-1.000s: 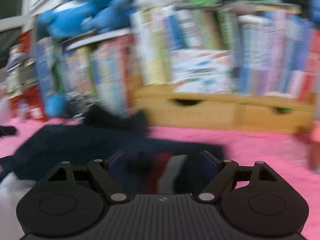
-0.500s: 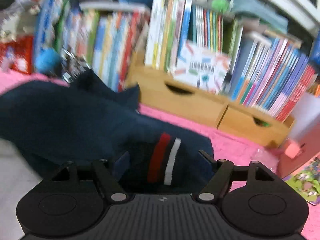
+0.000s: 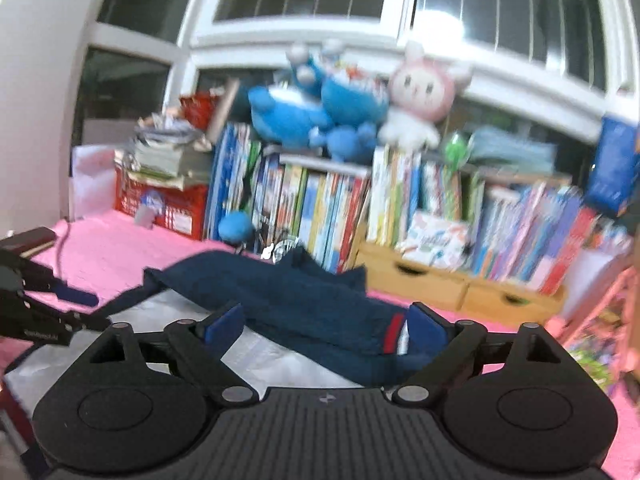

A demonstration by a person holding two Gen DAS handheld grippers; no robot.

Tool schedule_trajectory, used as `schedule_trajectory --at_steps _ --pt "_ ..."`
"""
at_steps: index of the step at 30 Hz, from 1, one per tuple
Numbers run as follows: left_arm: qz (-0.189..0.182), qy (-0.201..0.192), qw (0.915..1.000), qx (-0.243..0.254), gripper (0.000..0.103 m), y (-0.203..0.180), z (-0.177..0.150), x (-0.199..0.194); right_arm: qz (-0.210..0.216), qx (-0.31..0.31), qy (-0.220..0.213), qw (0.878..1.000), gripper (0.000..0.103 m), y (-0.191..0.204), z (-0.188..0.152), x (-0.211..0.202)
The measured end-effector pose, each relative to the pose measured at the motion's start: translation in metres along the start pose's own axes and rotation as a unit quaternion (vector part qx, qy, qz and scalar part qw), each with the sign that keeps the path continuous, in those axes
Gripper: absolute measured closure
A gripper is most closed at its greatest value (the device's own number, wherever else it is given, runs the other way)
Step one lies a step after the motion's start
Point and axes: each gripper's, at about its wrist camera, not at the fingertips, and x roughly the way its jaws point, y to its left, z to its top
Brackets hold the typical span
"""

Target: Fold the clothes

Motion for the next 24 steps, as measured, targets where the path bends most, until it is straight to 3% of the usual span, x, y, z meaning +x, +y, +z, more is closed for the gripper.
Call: schedule_trajectory --at_steps 5,8,11,16,21,24 --pt "-0.017 -0.004 0.9993 -0.032 0.059 -0.009 -0.029 -0.04 -0.034 -0.012 -0.023 0.999 0.001 0.001 -0.002 -0.09" --pt "-0.006 -0.015 0.9992 -0.037 0.059 -0.016 -0.041 -0.042 -0.036 0.005 -0.017 0.999 0.0 0.008 -0.022 -0.11" --pt "0.02 -0.047 0.9977 -0.046 0.059 -0.024 -0.046 -0.027 -0.039 0.042 -0.031 0.998 0.0 0.031 -0.06 -0.092" --pt "0.059 -0.042 0.9969 -0.03 0.059 -0.037 -0.054 0.004 -0.038 0.086 -0.057 0.994 0.002 0.082 -0.11 -0.02" --pt "0.082 -0.034 0.996 -0.01 0.057 -0.033 -0.074 0.009 -0.049 0.048 0.02 0.997 0.014 0.113 -0.145 0.032" --pt "0.093 -0.04 0.9948 -0.01 0.052 -0.023 -0.08 -0.001 -0.081 0.039 0.029 0.996 0.01 0.101 -0.162 0.027"
